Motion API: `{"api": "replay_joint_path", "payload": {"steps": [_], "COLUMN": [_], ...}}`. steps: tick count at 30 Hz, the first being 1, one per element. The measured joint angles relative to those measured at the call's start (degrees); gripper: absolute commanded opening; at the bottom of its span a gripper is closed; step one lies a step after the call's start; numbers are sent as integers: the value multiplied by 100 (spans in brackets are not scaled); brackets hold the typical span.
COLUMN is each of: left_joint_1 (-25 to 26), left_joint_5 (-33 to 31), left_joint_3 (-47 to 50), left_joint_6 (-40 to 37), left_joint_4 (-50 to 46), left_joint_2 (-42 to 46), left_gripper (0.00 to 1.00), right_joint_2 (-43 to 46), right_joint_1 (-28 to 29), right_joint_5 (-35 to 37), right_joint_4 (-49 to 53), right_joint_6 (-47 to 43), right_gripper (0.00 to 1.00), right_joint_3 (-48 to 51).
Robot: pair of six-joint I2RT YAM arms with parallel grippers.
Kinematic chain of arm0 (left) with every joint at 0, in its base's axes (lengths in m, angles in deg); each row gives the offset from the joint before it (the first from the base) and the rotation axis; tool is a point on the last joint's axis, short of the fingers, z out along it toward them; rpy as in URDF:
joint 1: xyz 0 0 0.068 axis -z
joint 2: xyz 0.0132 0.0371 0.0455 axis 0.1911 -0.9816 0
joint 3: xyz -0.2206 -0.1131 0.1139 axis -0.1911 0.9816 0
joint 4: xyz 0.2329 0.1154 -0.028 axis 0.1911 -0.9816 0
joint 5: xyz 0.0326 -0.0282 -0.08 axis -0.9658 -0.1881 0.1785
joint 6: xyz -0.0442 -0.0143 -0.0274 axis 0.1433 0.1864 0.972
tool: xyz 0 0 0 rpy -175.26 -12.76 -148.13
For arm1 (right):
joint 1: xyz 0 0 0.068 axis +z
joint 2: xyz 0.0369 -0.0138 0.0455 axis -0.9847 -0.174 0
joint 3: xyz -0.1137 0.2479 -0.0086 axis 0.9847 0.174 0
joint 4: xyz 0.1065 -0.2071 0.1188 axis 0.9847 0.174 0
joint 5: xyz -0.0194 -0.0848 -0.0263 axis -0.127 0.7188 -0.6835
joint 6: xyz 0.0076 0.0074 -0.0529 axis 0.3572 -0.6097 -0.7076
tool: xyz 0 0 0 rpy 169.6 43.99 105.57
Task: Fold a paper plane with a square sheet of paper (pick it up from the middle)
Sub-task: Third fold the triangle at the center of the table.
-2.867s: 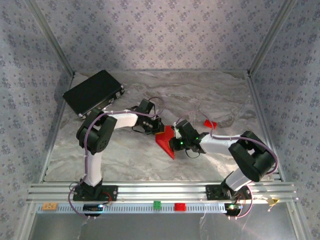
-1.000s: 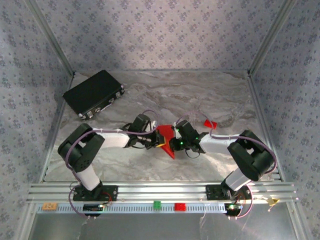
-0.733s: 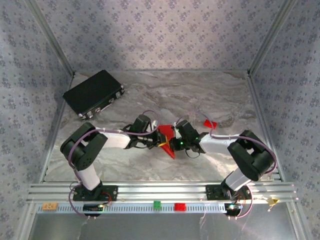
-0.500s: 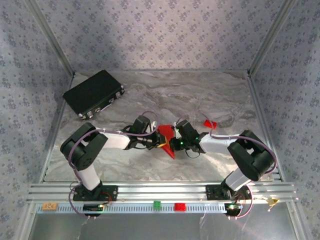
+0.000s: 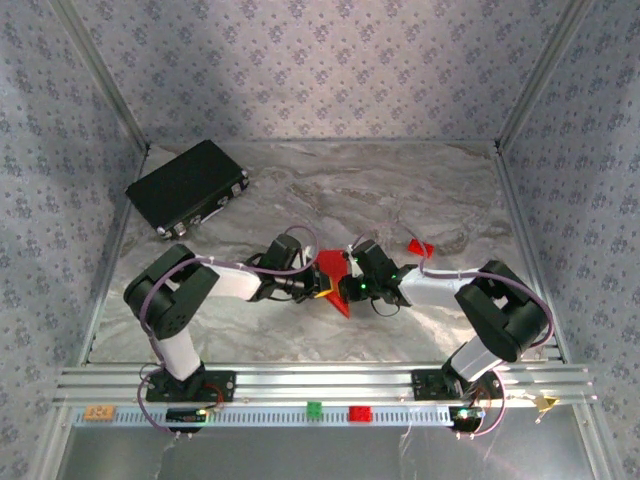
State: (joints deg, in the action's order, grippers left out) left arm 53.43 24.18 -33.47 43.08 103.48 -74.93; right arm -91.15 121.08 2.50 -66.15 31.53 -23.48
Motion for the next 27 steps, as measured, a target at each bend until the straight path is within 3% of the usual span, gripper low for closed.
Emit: {"api": "replay_joint_path", "payload": {"steps": [12, 22, 24, 27], "left_joint_1": [0, 0, 0, 4], "left_joint_5": [-61, -59, -59, -59], "left_joint_3": [0, 0, 0, 0], "left_joint_6": [-151, -254, -262, -273], "left_joint_4": [-39, -44, -44, -46], "left_joint_2": [-197, -205, -205, -205], "left_gripper": [0, 0, 0, 0], "right_joint_2": [0, 437, 693, 949], "right_joint_1": [-9, -245, -374, -470], "right_joint_5": [-4, -90, -179, -503], "right_joint_4": [-2, 356, 459, 503], "right_joint_6": [0, 205, 249, 323], "right_gripper": [5, 40, 40, 31], "right_joint_3": [0, -57, -70, -76]}}
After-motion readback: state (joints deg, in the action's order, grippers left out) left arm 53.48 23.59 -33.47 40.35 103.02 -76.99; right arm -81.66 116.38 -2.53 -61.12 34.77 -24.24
